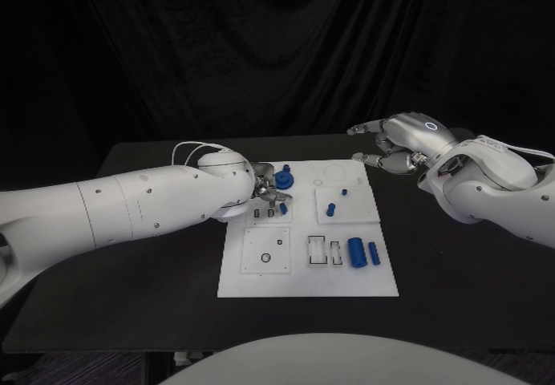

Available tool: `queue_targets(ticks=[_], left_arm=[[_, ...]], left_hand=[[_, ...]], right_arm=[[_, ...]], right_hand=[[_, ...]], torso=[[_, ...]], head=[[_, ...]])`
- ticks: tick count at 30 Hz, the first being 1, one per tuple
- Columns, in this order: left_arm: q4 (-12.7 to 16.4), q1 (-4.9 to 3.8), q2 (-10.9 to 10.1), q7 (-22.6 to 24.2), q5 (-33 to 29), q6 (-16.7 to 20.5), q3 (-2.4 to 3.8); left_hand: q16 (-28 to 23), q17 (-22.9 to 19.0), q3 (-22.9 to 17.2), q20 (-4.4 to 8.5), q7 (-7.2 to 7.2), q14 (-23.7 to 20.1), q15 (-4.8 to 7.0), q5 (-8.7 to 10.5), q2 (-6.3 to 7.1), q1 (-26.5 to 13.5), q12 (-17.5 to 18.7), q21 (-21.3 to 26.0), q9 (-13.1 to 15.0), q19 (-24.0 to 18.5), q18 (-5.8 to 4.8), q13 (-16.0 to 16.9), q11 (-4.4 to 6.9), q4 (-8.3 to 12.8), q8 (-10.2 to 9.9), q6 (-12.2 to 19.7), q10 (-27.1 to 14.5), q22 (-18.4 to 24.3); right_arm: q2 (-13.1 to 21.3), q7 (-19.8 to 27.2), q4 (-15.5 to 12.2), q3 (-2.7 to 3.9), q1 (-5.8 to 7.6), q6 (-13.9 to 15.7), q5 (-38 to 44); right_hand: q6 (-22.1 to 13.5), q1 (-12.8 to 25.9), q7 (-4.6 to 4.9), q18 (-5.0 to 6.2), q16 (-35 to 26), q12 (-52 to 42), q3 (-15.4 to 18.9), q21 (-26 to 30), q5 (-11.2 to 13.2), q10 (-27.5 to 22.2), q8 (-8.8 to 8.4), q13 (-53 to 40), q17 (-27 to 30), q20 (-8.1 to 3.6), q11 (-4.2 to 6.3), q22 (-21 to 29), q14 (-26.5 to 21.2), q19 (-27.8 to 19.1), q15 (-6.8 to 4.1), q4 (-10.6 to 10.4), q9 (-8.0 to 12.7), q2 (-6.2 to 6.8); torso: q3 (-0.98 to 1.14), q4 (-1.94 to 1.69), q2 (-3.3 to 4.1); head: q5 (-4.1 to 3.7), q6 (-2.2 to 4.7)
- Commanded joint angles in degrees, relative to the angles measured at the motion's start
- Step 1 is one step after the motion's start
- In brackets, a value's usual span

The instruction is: Assemble the parts on the task board

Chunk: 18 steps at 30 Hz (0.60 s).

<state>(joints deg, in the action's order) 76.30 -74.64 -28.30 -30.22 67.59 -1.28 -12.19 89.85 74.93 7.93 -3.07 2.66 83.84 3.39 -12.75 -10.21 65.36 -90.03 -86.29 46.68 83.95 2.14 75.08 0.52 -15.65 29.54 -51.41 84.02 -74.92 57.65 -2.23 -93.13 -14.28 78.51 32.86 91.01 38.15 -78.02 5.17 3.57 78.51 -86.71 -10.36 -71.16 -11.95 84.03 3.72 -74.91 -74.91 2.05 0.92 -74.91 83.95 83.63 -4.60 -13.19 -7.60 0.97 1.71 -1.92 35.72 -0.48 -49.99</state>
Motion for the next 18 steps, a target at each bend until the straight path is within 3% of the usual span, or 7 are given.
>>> queue_targets(ticks=[1,6,18], left_arm=[[-0.20,0.40,0.26,2.13,0.06,0.89,0.04],[-0.44,0.79,0.43,2.66,0.06,1.25,0.04],[-0.93,1.11,0.78,2.50,0.06,0.06,0.04]], left_hand=[[0.15,15.07,-0.44,0.34,0.04,6.16,0.38,-0.29,-0.03,0.45,0.03,0.27,0.07,0.06,0.01,14.92,0.56,0.02,-0.32,-0.38,5.98,-6.90],[0.15,15.07,-0.51,0.34,0.02,6.16,0.38,-0.37,-0.05,0.46,0.03,0.31,0.08,0.01,0.03,14.92,0.56,-0.01,-0.46,-0.49,5.98,-6.84],[0.15,15.07,-0.78,0.37,-0.06,6.16,0.42,-0.62,-0.01,0.66,0.03,0.33,0.16,0.05,0.02,14.92,0.61,0.00,-0.92,-1.04,5.98,-6.90]], right_arm=[[-0.01,-1.18,0.01,0.04,-0.12,-0.56,0.12],[0.00,-1.26,0.03,0.04,-0.12,-0.73,0.12],[-0.07,-1.48,0.10,0.04,-0.12,-1.17,0.12]], right_hand=[[1.06,-0.12,0.01,0.47,-0.47,0.38,-0.04,0.41,-0.38,2.02,0.04,-11.75,-4.87,0.15,-0.59,-8.82,3.70,-0.10,0.54,0.18,-0.01,-0.20],[1.55,-0.09,0.06,0.48,-0.57,0.57,-0.06,0.46,-0.38,1.85,0.13,-11.59,-4.79,0.17,-0.62,-8.82,3.67,-0.12,0.56,0.18,-0.03,-0.23],[2.12,-0.05,0.10,0.49,-0.65,0.77,-0.08,0.55,-0.37,1.66,0.22,-11.40,-4.73,0.19,-0.65,-8.80,3.65,-0.14,0.58,0.17,-0.08,-0.26]], torso=[[0.00,0.00,0.01],[-0.03,0.13,0.05],[-0.03,0.05,-0.03]], head=[[0.11,-0.01],[0.32,-0.01],[0.14,-0.01]])
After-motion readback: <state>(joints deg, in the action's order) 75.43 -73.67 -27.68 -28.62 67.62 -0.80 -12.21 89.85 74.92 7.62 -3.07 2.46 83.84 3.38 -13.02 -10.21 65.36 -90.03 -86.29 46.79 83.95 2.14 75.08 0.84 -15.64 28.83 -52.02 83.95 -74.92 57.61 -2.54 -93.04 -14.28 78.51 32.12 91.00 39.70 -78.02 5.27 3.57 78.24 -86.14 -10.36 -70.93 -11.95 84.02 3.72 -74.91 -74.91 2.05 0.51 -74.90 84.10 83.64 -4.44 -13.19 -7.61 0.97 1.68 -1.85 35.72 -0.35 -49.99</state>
